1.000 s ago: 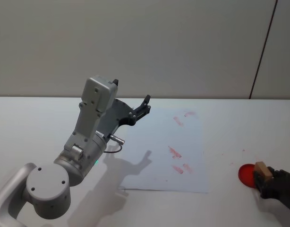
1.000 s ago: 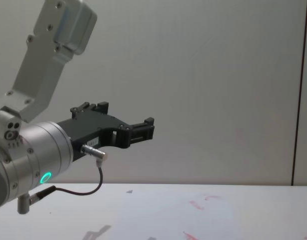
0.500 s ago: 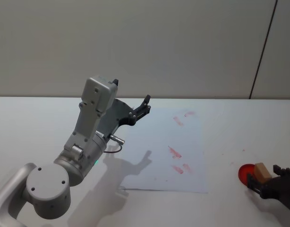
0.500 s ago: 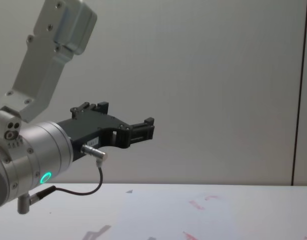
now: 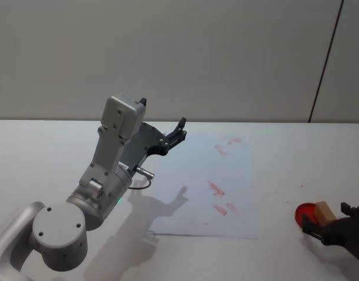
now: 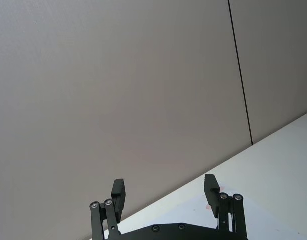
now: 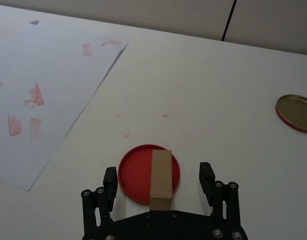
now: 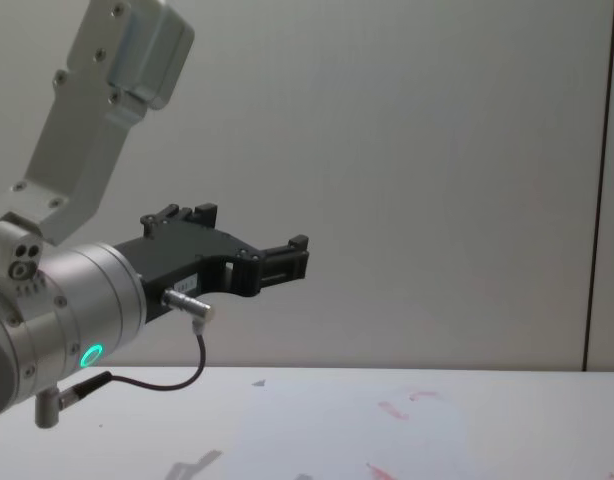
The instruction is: Use the one hand to pick up the stamp and affix it onto the A4 paper.
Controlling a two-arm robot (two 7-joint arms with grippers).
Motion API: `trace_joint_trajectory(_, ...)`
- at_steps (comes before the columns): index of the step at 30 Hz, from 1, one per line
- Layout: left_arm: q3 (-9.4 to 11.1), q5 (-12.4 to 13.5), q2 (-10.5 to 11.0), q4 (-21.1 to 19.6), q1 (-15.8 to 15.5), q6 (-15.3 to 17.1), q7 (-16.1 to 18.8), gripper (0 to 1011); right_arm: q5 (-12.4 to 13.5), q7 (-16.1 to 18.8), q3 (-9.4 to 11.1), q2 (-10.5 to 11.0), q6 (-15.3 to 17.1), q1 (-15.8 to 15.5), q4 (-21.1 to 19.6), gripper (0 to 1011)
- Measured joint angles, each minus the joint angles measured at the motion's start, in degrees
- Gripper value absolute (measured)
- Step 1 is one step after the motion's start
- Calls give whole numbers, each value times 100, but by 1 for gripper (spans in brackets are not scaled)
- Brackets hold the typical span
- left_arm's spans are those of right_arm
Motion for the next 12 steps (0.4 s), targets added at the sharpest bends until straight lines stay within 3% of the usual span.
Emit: trace_joint_trajectory(12, 0, 0, 0, 0, 0, 0, 0, 1003, 65, -275, -31, -87, -705, -419, -459, 1001)
